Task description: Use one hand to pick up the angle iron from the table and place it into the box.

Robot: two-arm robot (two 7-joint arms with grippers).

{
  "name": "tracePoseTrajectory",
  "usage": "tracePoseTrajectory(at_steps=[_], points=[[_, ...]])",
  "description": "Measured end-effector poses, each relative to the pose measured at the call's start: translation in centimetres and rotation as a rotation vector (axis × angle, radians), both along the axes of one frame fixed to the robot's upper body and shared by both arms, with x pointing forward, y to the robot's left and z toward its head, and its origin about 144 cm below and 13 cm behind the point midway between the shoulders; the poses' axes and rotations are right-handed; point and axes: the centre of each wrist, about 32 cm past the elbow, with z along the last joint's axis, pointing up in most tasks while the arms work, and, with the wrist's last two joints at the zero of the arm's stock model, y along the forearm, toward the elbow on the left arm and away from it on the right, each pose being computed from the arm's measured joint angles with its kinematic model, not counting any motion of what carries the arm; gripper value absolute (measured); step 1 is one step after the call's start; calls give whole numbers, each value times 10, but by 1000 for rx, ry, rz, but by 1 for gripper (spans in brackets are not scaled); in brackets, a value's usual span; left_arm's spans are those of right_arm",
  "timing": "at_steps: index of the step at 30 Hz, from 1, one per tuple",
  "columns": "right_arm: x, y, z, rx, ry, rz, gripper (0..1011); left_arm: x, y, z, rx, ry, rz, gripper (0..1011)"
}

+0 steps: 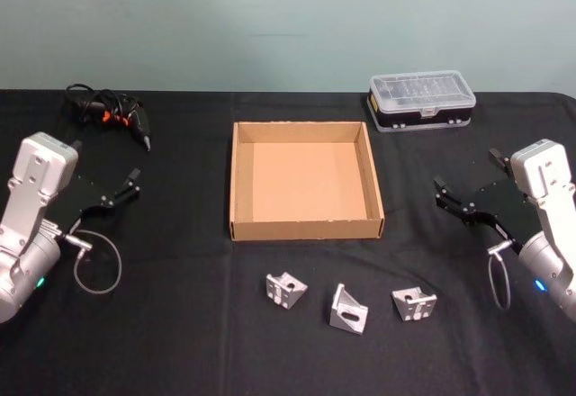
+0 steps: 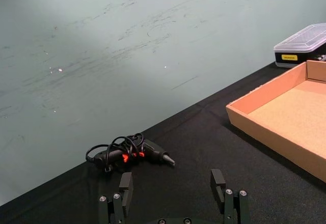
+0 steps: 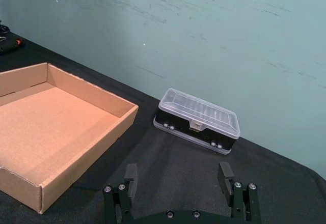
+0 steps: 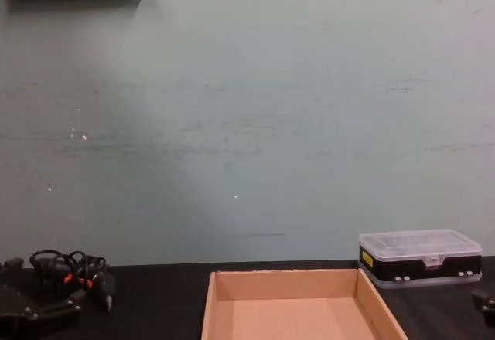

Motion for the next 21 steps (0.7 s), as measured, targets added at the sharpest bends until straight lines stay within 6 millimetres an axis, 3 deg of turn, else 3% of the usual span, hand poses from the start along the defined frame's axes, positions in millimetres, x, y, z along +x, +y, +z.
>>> tracePoseTrajectory(at_steps=[21], points=[[0, 0, 0, 0, 0, 0, 1000, 0, 0, 0, 0, 0, 0, 1000]])
